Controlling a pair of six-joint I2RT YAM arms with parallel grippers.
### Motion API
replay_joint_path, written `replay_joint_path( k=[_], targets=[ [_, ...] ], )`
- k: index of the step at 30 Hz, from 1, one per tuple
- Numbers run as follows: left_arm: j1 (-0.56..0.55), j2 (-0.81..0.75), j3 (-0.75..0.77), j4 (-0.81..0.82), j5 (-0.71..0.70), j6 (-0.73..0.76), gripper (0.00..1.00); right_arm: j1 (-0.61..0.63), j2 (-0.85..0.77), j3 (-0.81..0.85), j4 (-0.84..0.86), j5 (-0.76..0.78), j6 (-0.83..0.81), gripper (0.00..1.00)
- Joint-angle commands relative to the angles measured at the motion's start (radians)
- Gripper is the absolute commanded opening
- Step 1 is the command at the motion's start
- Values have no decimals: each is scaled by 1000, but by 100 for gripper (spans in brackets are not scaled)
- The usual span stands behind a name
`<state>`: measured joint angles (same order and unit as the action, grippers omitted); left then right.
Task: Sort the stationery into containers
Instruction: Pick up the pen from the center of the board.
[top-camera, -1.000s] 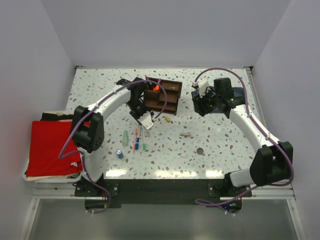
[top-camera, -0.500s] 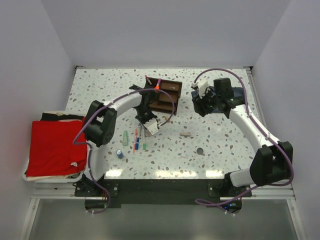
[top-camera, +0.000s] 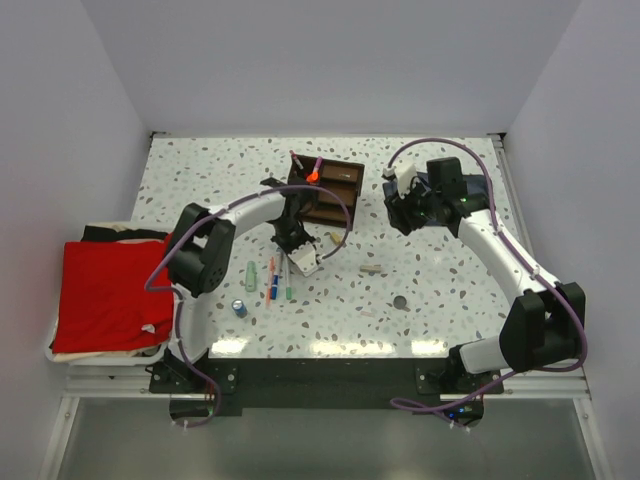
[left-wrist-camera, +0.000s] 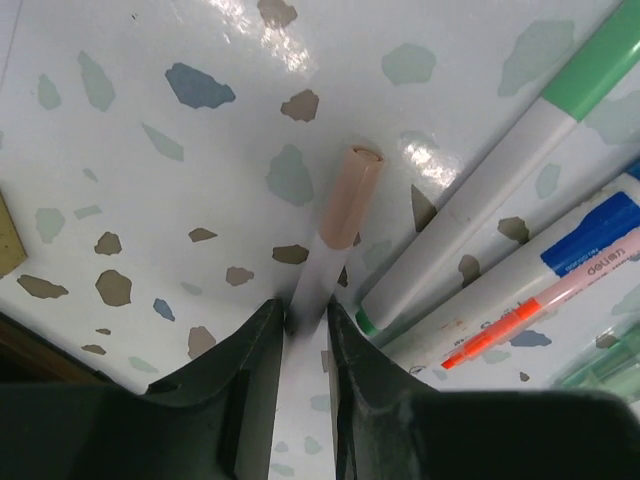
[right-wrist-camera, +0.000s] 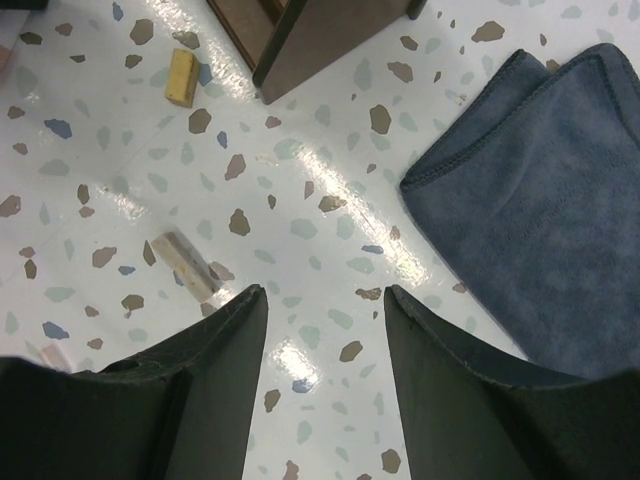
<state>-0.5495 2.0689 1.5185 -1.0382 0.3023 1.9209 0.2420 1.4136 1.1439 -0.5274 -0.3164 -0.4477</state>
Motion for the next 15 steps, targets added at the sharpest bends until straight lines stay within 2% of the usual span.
replay_joint_path(
  k=[1,7,9,11,12,15],
  targets=[
    [-44,22,-57,4,43,-65,28,0,-4,7,-28,-3,-19,54],
    [-66,105,26,-129,96,-105,18,0,-4,11,-42,-19,-22,54],
    [-63,160,110,-208,118,-132,13,2,-5,11,-43,-24,-22,54],
    [-63,183,184,-246,168,-164,3,2,-11,11,-45,-24,-22,53],
    [-63,181,209,-278,187,-172,0,0,-16,11,-48,-20,-20,53],
    [-49,114,279,-273,296,-227,0,2,-33,5,-49,-4,-20,53]
  ],
)
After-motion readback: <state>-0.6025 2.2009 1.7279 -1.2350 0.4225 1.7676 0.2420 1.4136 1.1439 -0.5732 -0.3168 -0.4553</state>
